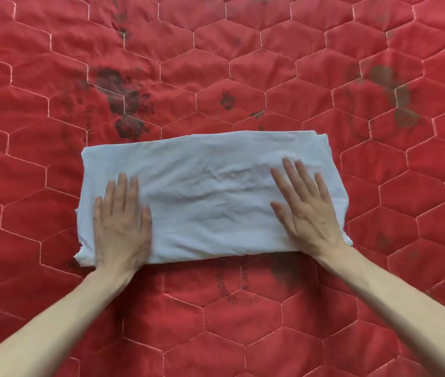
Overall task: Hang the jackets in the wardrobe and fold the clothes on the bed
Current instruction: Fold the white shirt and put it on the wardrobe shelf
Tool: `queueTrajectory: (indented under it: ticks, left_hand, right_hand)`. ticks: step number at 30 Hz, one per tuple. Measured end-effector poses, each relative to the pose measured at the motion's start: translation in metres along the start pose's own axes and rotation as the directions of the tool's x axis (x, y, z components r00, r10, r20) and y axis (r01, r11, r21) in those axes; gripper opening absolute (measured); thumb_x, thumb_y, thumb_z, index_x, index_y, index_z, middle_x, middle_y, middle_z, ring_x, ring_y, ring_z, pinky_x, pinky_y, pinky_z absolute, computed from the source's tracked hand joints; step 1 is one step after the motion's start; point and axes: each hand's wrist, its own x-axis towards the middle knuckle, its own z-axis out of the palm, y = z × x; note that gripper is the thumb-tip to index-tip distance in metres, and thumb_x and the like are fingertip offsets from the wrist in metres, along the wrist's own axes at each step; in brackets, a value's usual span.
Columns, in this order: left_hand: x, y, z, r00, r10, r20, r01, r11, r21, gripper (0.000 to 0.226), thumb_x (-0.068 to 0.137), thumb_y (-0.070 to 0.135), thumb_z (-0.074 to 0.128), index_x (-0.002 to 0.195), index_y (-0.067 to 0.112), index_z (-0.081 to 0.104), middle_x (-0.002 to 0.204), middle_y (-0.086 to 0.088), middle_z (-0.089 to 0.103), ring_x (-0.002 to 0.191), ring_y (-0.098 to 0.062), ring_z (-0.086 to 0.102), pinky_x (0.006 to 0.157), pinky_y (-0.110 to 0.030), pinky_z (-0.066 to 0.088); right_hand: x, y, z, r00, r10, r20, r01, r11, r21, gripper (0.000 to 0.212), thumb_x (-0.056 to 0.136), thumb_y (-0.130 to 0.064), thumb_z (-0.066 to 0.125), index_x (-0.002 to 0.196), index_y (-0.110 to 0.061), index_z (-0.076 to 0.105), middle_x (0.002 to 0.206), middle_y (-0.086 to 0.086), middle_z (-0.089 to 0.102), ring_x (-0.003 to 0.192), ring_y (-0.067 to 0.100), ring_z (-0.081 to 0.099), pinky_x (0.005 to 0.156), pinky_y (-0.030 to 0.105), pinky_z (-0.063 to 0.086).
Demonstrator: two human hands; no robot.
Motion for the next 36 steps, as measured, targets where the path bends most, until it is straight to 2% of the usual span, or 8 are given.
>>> queueTrajectory:
  ticks: [4, 12, 17, 21, 23, 27, 33, 36]
  left_hand:
    - [-0.016, -0.02, 0.007, 0.998, 0.044, 0.054, -0.042, 0.999, -0.035, 0.065, 0.103, 0.036, 0.035, 0.164, 0.013, 0.03, 0.173, -0.01, 0.02, 0.161, -0.027, 0.014, 0.129, -0.053, 0.012]
    - [-0.008, -0.021, -0.006, 0.977, 0.077, 0.201, -0.092, 0.993, 0.068, 0.074, 0.102, 0.051, 0.025, 0.166, 0.015, 0.021, 0.175, -0.01, 0.013, 0.162, -0.028, 0.006, 0.129, -0.057, 0.01]
    - [-0.016, 0.046, -0.023, 0.941, 0.312, 0.131, -0.319, 0.947, 0.037, 0.066, 0.104, 0.041, 0.037, 0.163, 0.014, 0.031, 0.172, -0.012, 0.023, 0.159, -0.033, 0.02, 0.128, -0.054, 0.017]
    - [-0.046, 0.117, -0.011, 0.837, 0.472, 0.276, -0.485, 0.874, -0.024, 0.064, 0.102, 0.044, 0.039, 0.162, 0.02, 0.036, 0.168, -0.011, 0.034, 0.143, -0.036, 0.046, 0.109, -0.049, 0.042]
    - [-0.054, 0.14, -0.007, 0.805, 0.416, 0.423, -0.443, 0.896, -0.037, 0.067, 0.105, 0.049, 0.037, 0.166, 0.024, 0.023, 0.171, -0.01, 0.025, 0.145, -0.036, 0.038, 0.108, -0.049, 0.038]
    - [-0.05, 0.149, -0.013, 0.767, 0.318, 0.558, -0.34, 0.938, -0.067, 0.072, 0.105, 0.056, 0.035, 0.166, 0.029, 0.01, 0.173, -0.006, 0.01, 0.151, -0.037, 0.02, 0.12, -0.05, 0.026]
    - [-0.061, 0.114, -0.049, 0.891, 0.27, 0.364, -0.173, 0.945, -0.279, 0.07, 0.1, 0.054, 0.02, 0.153, 0.019, 0.047, 0.143, -0.003, 0.058, 0.125, -0.027, 0.052, 0.103, -0.045, 0.048]
    - [-0.06, 0.093, -0.061, 0.918, 0.06, 0.392, 0.156, 0.854, -0.496, 0.049, 0.108, 0.044, 0.032, 0.147, 0.024, 0.054, 0.132, 0.001, 0.064, 0.124, -0.023, 0.054, 0.104, -0.036, 0.044]
  right_hand:
    - [-0.023, 0.024, 0.015, 0.977, 0.214, 0.023, -0.214, 0.976, 0.027, 0.065, 0.108, -0.051, 0.028, 0.164, -0.018, 0.03, 0.172, 0.008, 0.022, 0.16, 0.026, 0.017, 0.127, 0.051, 0.02]
    - [-0.025, 0.021, -0.001, 0.966, 0.26, 0.0, -0.258, 0.96, 0.109, 0.062, 0.108, -0.046, 0.036, 0.164, -0.02, 0.027, 0.172, 0.007, 0.02, 0.159, 0.027, 0.016, 0.127, 0.053, 0.021]
    - [-0.048, -0.003, -0.034, 0.627, 0.777, 0.063, -0.752, 0.581, 0.312, 0.088, 0.091, -0.061, 0.065, 0.16, -0.02, 0.028, 0.156, 0.009, 0.04, 0.14, 0.034, 0.037, 0.11, 0.053, 0.037]
    - [-0.045, -0.01, -0.052, 0.489, 0.809, 0.325, -0.843, 0.344, 0.412, 0.083, 0.078, -0.069, 0.075, 0.139, -0.021, 0.045, 0.134, 0.007, 0.062, 0.126, 0.036, 0.056, 0.103, 0.051, 0.047]
    - [-0.042, -0.013, -0.06, 0.506, 0.787, 0.353, -0.821, 0.314, 0.477, 0.069, 0.074, -0.063, 0.075, 0.124, -0.02, 0.055, 0.122, 0.005, 0.068, 0.115, 0.036, 0.063, 0.1, 0.052, 0.05]
    - [-0.039, -0.034, -0.076, 0.641, 0.729, 0.241, -0.742, 0.509, 0.436, 0.027, 0.086, -0.042, 0.064, 0.097, -0.019, 0.059, 0.096, 0.005, 0.066, 0.091, 0.035, 0.063, 0.078, 0.047, 0.05]
    - [-0.016, -0.117, -0.102, 0.751, 0.66, 0.022, -0.639, 0.719, 0.275, 0.03, 0.098, -0.022, 0.056, 0.127, -0.019, 0.057, 0.094, 0.023, 0.072, 0.091, 0.051, 0.067, 0.072, 0.048, 0.044]
    - [0.005, -0.172, -0.11, 0.831, 0.555, 0.036, -0.551, 0.81, 0.201, 0.029, 0.097, -0.018, 0.056, 0.126, -0.017, 0.056, 0.089, 0.021, 0.071, 0.086, 0.049, 0.068, 0.065, 0.041, 0.035]
